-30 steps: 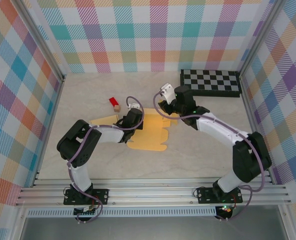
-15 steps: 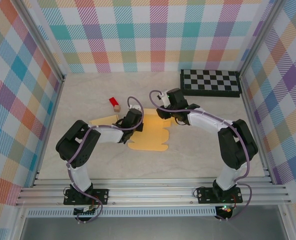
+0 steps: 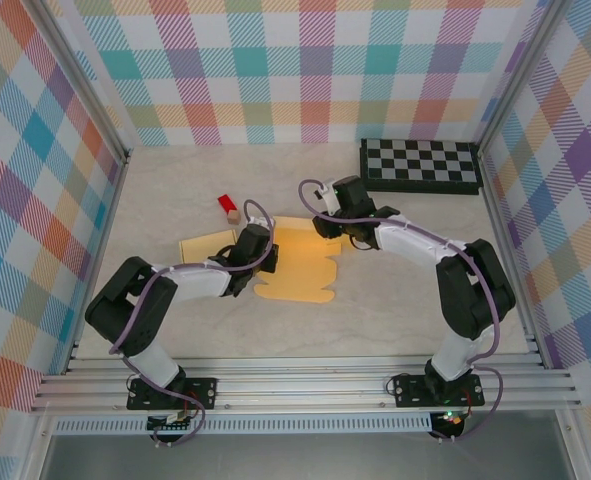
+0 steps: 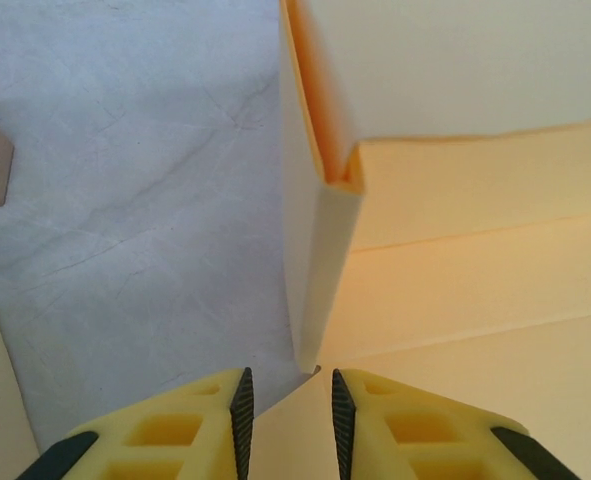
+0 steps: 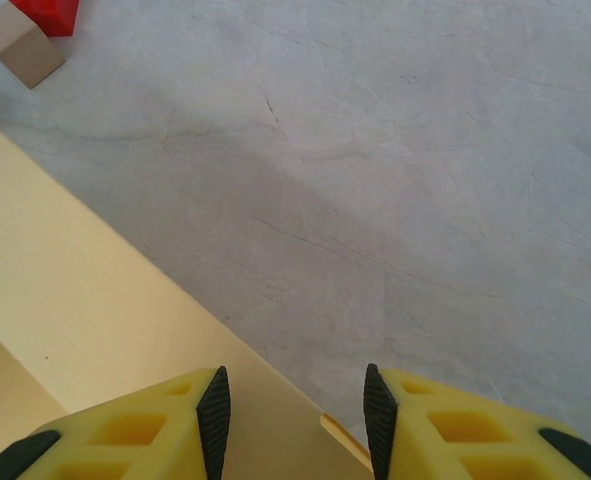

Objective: Fold the paper box

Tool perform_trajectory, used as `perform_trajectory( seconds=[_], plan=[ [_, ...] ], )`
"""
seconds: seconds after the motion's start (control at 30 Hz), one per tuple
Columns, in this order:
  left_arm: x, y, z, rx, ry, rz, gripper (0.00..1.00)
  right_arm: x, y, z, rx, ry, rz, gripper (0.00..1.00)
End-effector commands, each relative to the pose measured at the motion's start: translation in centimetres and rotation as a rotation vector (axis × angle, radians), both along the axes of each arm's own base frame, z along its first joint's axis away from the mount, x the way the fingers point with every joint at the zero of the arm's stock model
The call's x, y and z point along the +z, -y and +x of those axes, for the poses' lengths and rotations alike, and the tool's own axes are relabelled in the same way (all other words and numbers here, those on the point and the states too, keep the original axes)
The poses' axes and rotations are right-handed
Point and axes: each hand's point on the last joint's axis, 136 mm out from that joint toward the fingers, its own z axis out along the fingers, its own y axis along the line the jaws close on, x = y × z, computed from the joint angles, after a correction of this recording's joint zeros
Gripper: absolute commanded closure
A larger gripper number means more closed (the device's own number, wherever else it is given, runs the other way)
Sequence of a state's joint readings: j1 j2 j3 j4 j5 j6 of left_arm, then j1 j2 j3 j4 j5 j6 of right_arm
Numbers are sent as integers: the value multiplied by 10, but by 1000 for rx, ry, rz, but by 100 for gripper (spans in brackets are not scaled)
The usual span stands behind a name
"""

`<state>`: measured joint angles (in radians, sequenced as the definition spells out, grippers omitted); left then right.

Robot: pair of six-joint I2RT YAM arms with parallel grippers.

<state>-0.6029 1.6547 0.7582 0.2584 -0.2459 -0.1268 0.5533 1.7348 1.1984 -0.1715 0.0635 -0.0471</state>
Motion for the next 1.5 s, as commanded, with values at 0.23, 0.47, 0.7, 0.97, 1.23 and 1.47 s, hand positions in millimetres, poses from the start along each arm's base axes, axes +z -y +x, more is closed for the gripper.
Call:
perform_trajectory(
  seconds=[0.23,0.47,0.7,0.97,1.23,1.47],
  plan=[
    [2,2,35,101,34,9,91,45,5,-14,-140,-155,84,57],
    [-5,5,36,144,28,2,100,49,10,-28,-357,-326,215,57],
    [-9,5,30,213,16,38,100,31,-1,-32,-456,-442,325,55],
    [-5,13,23,215,11,17,100,-6,3,-21,-503,-505,279,55],
    [-3,32,13,174,-3,-32,100,-3,-31,-14,-401,-570,483,66],
    [-1,34,8,168,-4,-36,100,-9,-10,-6,-470,-536,459,54]
  ],
)
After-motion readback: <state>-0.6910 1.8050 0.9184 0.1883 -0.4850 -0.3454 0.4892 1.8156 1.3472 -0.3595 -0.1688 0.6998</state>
